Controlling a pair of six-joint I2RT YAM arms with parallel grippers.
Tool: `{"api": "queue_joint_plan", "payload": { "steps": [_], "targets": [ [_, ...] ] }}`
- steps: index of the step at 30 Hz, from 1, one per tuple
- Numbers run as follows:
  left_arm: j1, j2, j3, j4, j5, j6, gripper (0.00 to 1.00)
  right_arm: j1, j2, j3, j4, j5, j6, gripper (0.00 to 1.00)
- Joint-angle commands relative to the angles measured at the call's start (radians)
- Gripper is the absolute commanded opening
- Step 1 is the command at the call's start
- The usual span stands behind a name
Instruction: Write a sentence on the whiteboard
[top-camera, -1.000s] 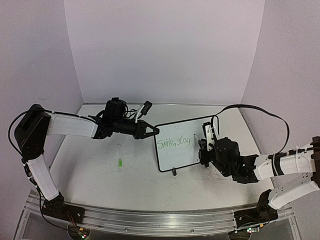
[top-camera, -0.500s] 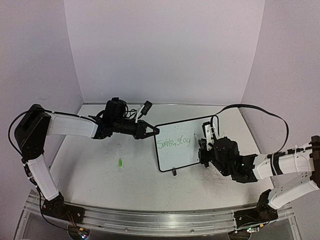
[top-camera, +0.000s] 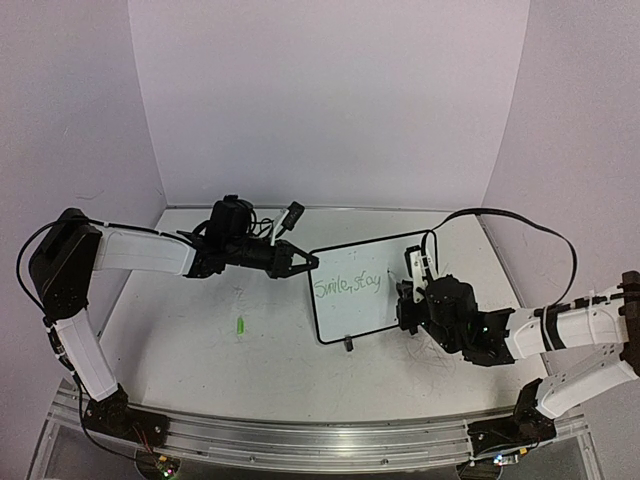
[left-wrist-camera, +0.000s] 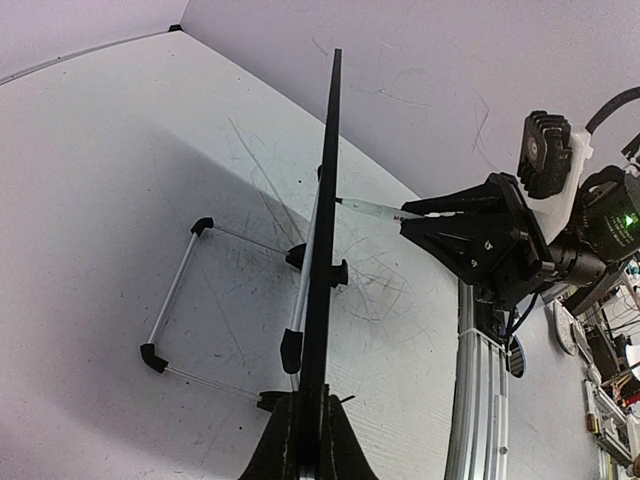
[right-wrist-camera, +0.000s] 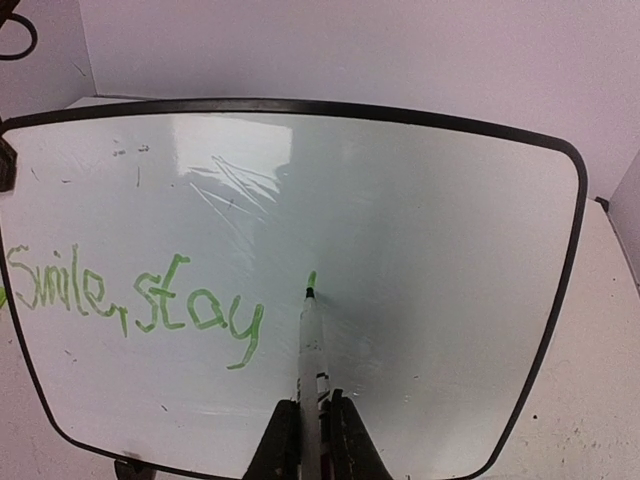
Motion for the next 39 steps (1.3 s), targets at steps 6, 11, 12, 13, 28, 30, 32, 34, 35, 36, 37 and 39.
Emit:
{"api": "queue_joint_plan", "payload": {
  "steps": [6, 11, 12, 13, 28, 30, 32, 34, 35, 36, 37, 39],
  "targets": [
    [-0.018, -0.031, 0.022, -0.062, -0.008, 0.040, 0.00, 0.014, -0.008, 0.000, -0.051, -0.024, 0.045, 0.00],
    [-0.018, -0.033, 0.021, -0.062, -0.008, 0.041, 0.00, 0.027, -0.006, -0.001, -0.063, -0.019, 0.063, 0.00],
    [-0.018, -0.033, 0.021, -0.062, -0.008, 0.042, 0.00, 0.030, -0.005, -0.001, -0.066, -0.018, 0.066, 0.00],
    [-0.018, -0.034, 0.022, -0.063, -0.008, 0.041, 0.00, 0.032, -0.005, -0.002, -0.068, -0.017, 0.070, 0.00],
    [-0.022, -0.034, 0.022, -0.066, -0.011, 0.043, 0.00, 0.032, 0.011, 0.020, -0.020, 0.022, 0.057, 0.00],
    [-0.022, -0.036, 0.021, -0.067, -0.012, 0.044, 0.00, 0.025, 0.014, 0.024, -0.014, 0.027, 0.055, 0.00],
    [-0.022, -0.038, 0.020, -0.067, -0.013, 0.046, 0.00, 0.019, 0.012, 0.024, -0.009, 0.032, 0.054, 0.00],
    [-0.023, -0.040, 0.019, -0.068, -0.014, 0.047, 0.00, 0.016, 0.008, 0.023, -0.003, 0.038, 0.053, 0.00],
    [-0.023, -0.041, 0.020, -0.069, -0.014, 0.047, 0.00, 0.015, 0.008, 0.023, -0.002, 0.038, 0.054, 0.00],
    [-0.024, -0.041, 0.020, -0.069, -0.014, 0.048, 0.00, 0.013, 0.010, 0.024, -0.002, 0.041, 0.055, 0.00],
    [-0.024, -0.041, 0.020, -0.070, -0.014, 0.048, 0.00, 0.012, 0.012, 0.024, -0.002, 0.045, 0.056, 0.00],
    [-0.024, -0.042, 0.021, -0.071, -0.015, 0.049, 0.00, 0.011, 0.013, 0.023, -0.002, 0.056, 0.062, 0.00]
  ]
}}
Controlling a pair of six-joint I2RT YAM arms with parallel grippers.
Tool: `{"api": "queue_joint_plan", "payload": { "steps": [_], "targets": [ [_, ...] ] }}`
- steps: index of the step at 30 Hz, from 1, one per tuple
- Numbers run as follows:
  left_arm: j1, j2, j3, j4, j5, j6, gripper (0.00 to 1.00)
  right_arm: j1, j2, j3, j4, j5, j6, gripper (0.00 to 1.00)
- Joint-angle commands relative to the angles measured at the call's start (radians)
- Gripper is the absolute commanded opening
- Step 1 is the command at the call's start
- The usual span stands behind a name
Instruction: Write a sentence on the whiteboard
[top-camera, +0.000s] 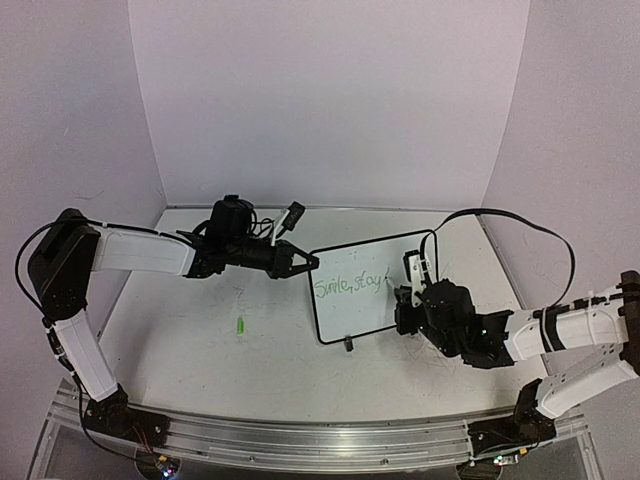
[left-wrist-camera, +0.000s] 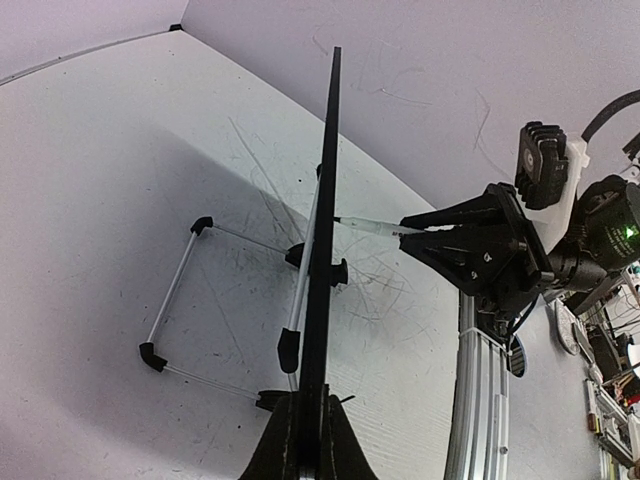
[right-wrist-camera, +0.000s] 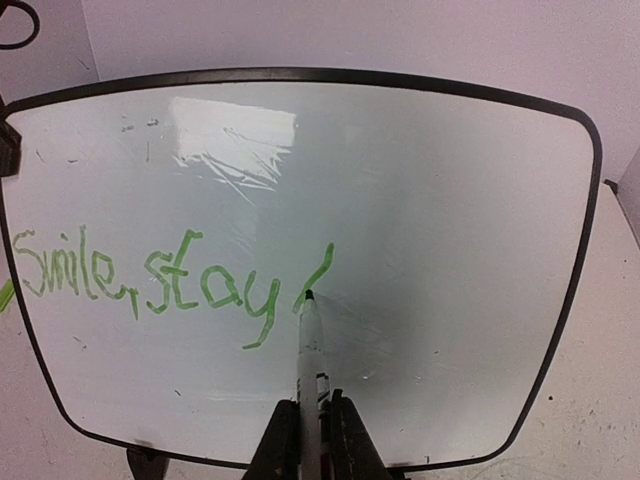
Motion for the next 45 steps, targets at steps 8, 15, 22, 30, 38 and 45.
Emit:
{"api": "queue_joint_plan", "payload": {
  "steps": [8, 15, 22, 30, 38, 45],
  "targets": [
    [-0.018, -0.032, 0.022, -0.064, -0.008, 0.049, 0.00, -0.013, 0.002, 0.022, -0.038, 0.070, 0.040, 0.00],
    [-0.019, -0.028, 0.023, -0.068, -0.009, 0.051, 0.00, -0.008, -0.011, 0.009, -0.063, 0.028, 0.054, 0.00],
    [-0.019, -0.028, 0.025, -0.073, -0.009, 0.053, 0.00, 0.004, -0.001, 0.015, -0.061, 0.006, 0.048, 0.00],
    [-0.019, -0.028, 0.031, -0.090, -0.012, 0.060, 0.00, 0.019, 0.000, 0.018, -0.060, -0.001, 0.049, 0.00],
    [-0.020, -0.026, 0.035, -0.094, -0.012, 0.061, 0.00, 0.019, 0.020, 0.035, -0.010, 0.003, 0.024, 0.00],
    [-0.020, -0.033, 0.029, -0.097, -0.023, 0.067, 0.00, 0.020, -0.045, 0.037, -0.033, 0.022, 0.023, 0.00]
  ]
}}
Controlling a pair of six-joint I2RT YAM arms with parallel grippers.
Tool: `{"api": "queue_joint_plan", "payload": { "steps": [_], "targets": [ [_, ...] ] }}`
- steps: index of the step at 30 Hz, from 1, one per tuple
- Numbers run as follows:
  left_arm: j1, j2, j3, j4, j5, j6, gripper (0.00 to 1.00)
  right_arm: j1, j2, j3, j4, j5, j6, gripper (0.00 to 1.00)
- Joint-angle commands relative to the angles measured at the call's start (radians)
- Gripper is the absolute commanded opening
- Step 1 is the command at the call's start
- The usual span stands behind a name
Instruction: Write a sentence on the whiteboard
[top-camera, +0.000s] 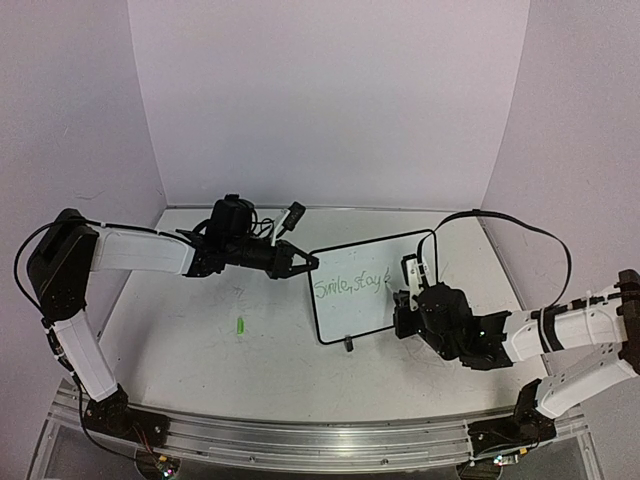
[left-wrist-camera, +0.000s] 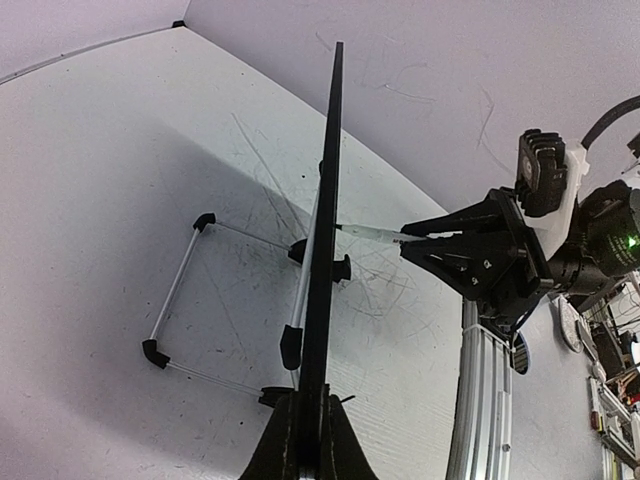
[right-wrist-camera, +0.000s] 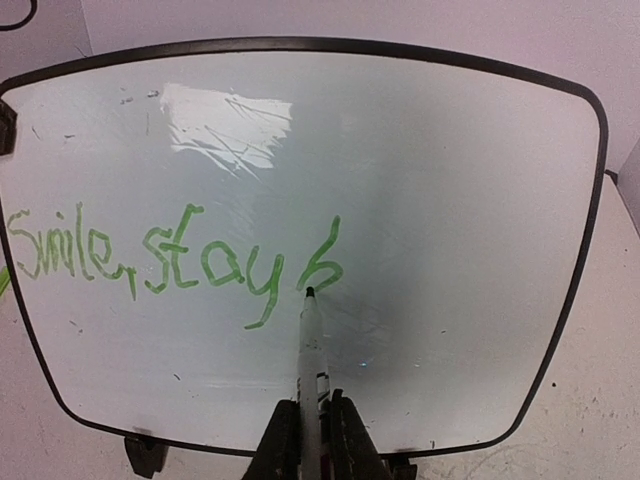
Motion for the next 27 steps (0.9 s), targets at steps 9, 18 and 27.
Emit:
{"api": "queue_joint_plan", "payload": {
  "steps": [9, 18, 27],
  "targets": [
    [-0.019, -0.029, 0.024, -0.071, -0.021, 0.056, 0.00, -0.071, -0.132, -0.046, 0.023, -0.050, -0.016, 0.00],
    [-0.019, -0.027, 0.026, -0.071, -0.019, 0.056, 0.00, -0.072, -0.095, -0.037, 0.078, -0.064, -0.057, 0.00],
    [-0.019, -0.029, 0.027, -0.073, -0.017, 0.057, 0.00, -0.072, -0.070, -0.027, 0.095, -0.068, -0.066, 0.00]
  ]
}}
